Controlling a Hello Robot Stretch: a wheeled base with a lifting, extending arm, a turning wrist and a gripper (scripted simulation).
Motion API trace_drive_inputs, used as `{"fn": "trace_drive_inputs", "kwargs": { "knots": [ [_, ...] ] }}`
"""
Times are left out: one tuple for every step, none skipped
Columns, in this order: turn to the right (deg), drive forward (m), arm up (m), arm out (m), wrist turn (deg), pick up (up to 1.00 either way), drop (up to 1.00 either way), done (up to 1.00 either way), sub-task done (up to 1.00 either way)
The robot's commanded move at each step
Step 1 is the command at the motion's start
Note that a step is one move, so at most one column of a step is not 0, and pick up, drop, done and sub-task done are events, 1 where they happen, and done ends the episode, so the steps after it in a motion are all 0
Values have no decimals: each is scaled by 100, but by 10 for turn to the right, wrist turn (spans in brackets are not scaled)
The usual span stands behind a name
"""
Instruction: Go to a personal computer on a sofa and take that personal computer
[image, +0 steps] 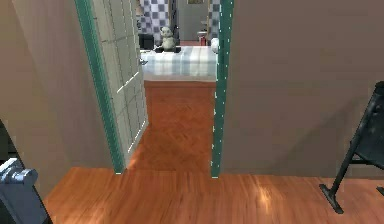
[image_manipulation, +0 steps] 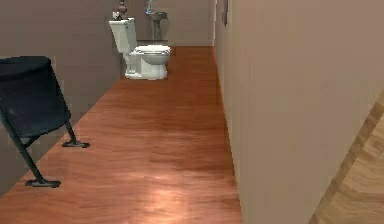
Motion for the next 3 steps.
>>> {"fn": "trace_drive_inputs", "kwargs": {
  "knots": [
    [0, 5, 0, 0, 0, 0, 0, 0, 0],
    [450, 0, 0, 0, 0, 0, 0, 0, 0],
    [330, 0, 0, 0, 0, 0, 0, 0, 0]
  ]
}}
